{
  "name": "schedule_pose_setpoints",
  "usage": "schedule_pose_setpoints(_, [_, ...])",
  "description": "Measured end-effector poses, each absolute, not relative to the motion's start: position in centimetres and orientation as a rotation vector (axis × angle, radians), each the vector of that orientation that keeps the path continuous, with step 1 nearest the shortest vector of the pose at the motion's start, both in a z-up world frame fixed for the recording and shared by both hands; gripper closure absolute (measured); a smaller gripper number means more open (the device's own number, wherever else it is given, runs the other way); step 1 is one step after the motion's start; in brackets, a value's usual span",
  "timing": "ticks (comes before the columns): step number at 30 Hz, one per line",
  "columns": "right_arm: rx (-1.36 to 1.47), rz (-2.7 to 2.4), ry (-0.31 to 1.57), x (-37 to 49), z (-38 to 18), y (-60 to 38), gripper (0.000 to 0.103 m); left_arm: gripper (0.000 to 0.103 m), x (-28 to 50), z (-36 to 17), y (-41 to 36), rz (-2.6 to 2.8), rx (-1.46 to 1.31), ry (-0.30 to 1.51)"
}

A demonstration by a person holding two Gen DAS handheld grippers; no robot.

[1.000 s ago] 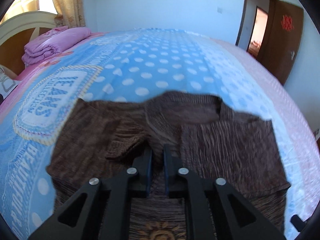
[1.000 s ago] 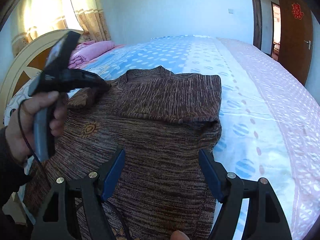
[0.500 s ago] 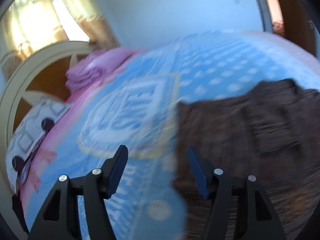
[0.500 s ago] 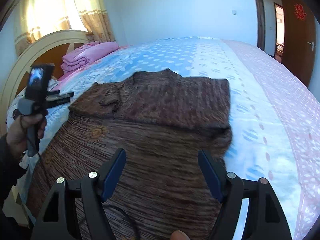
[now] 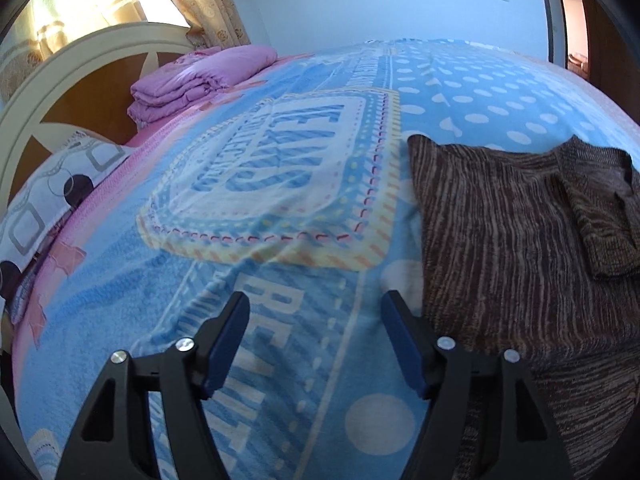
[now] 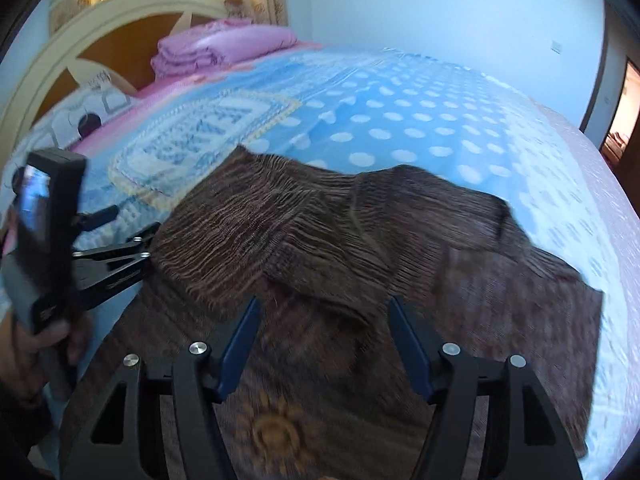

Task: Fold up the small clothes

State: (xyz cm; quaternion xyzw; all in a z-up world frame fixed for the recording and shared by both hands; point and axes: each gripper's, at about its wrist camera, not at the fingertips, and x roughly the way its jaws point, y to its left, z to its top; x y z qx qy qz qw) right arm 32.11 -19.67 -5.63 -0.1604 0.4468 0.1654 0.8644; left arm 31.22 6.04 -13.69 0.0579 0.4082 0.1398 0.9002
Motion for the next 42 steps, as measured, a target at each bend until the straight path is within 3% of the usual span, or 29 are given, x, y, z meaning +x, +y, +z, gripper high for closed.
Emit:
schedule_pose_setpoints(1, [-0.363,0.336,0.942,32.7,-6.4,-19.2,0.039,0.028,31.2,-13.7,6.3,0.285,0.101,0.846])
schedule_pose_setpoints(3, [-0.396,0.316,0.944,33.6,-7.4,-18.6,0.070,0.026,31.2,-13.8,6.8,0.280,0.075,0.845])
schedule_pose_setpoints(6, [-0.362,0.300,0.913,33.9,-6.4,-19.4,0.094,0.026,31.2,-13.8,7.0,0.262,0.051,0.846])
schedule_pose_setpoints(15, [-0.208,0.256,0.890,35.5,-2.3,-24.0,0.095,0.026,31.0,-13.6,5.7,0.235,0.117,0.825])
schedule_pose_setpoints(17, [-0.191,0.222,0.961,36.8,-3.9,-24.9,0.095,0.012,30.8,-13.5,5.4,0.226,0.129,0.813])
schedule_pose_setpoints(19, [-0.201,0.154,1.000,37.3,-5.2,-25.9,0.076,0.006,30.7,-13.4,5.2,0.221,0.136,0.806])
schedule_pose_setpoints(20, [-0.175,0.151,1.001,37.1,-5.3,-26.6,0.049,0.006,30.7,-13.5,5.1,0.221,0.140,0.809])
schedule_pose_setpoints(21, [-0.121,0.174,0.996,36.7,-5.2,-27.4,0.040,0.006,30.7,-13.5,5.2,0.221,0.140,0.811])
schedule_pose_setpoints(25, [0.090,0.295,0.987,33.8,-4.0,-29.8,0.042,0.003,31.0,-13.6,5.6,0.220,0.115,0.824])
schedule_pose_setpoints(27, [0.129,0.383,1.015,32.4,-4.3,-29.4,0.061,0.003,31.0,-13.6,5.8,0.221,0.103,0.829])
schedule_pose_setpoints(30, [0.087,0.459,1.122,30.7,-6.5,-27.2,0.063,0.002,31.0,-13.6,5.8,0.225,0.108,0.827])
schedule_pose_setpoints(36, [-0.133,0.455,1.034,28.6,-4.2,-24.5,0.063,0.001,31.1,-13.7,5.9,0.234,0.117,0.827])
schedule_pose_setpoints(42, [0.006,0.515,0.977,32.3,-3.0,-23.2,0.063,0.000,31.1,-13.8,5.8,0.237,0.114,0.828])
